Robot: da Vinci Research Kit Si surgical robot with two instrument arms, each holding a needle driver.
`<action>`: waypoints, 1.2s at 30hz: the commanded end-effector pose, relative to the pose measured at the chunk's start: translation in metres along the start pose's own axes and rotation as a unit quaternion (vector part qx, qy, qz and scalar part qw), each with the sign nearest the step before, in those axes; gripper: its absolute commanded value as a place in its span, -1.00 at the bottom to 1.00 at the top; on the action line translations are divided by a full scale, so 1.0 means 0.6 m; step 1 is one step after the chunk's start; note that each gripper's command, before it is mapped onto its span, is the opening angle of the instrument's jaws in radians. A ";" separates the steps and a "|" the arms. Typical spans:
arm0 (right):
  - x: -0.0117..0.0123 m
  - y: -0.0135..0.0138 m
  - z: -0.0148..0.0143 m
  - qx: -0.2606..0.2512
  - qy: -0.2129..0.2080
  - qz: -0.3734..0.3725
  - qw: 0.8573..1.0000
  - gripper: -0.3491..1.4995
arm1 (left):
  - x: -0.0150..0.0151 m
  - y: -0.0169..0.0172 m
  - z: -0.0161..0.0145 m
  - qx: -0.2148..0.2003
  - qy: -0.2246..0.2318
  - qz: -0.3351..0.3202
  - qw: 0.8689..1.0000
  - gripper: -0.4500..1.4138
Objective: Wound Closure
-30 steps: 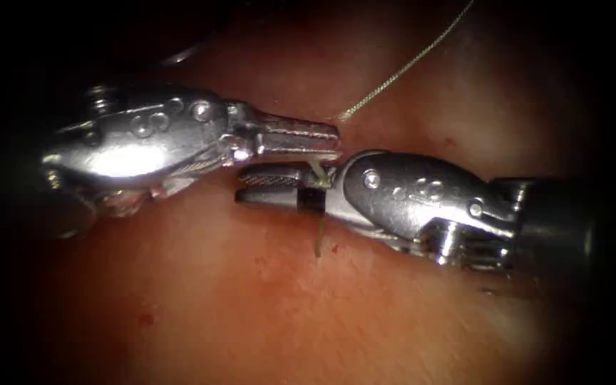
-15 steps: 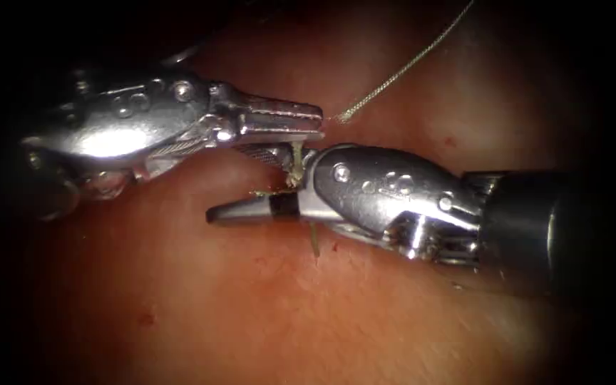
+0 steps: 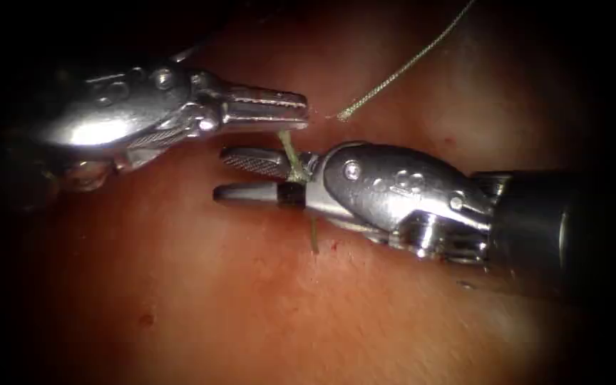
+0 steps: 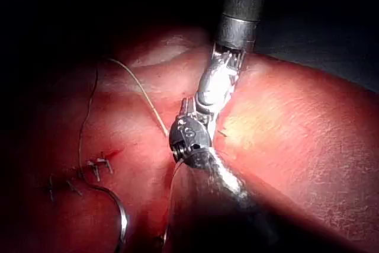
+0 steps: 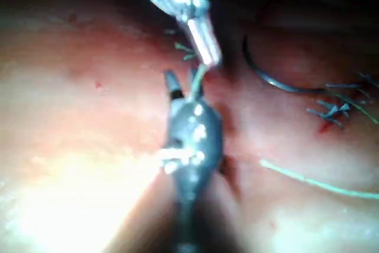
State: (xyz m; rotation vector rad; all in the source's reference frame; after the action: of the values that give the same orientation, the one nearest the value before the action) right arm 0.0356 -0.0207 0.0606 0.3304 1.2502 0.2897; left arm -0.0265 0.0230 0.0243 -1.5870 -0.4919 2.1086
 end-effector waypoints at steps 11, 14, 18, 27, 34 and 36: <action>-0.0019 -0.0008 0.0013 0.014 -0.023 -0.006 1.000 -1.00 | 0.0009 -0.0022 -0.0016 0.022 0.013 -0.007 1.000 -1.00; -0.0020 -0.0011 0.0015 0.019 -0.024 -0.008 0.999 -1.00 | 0.0009 -0.0026 -0.0020 0.024 0.015 -0.008 1.000 -1.00; -0.0006 -0.0003 0.0019 0.006 -0.002 -0.004 1.000 -0.47 | -0.0004 -0.0057 -0.0043 0.035 0.014 -0.008 0.999 -1.00; 0.0034 -0.0009 -0.0041 -0.020 0.002 0.009 1.000 0.96 | -0.0161 -0.0194 -0.0065 0.088 0.003 -0.016 0.996 -1.00; 0.0033 -0.0026 -0.0180 -0.022 -0.002 0.013 1.000 0.96 | -0.0299 -0.0313 0.0002 0.101 0.015 -0.047 0.994 -0.93; 0.0022 -0.0030 -0.0210 -0.032 -0.007 0.014 0.999 0.96 | -0.0316 -0.0336 0.0014 0.103 0.016 -0.056 0.993 -0.78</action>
State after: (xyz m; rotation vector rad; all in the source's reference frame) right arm 0.0229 -0.0208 0.0546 0.2896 1.2159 0.3544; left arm -0.0197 0.0293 0.0514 -1.4364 -0.3536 1.9637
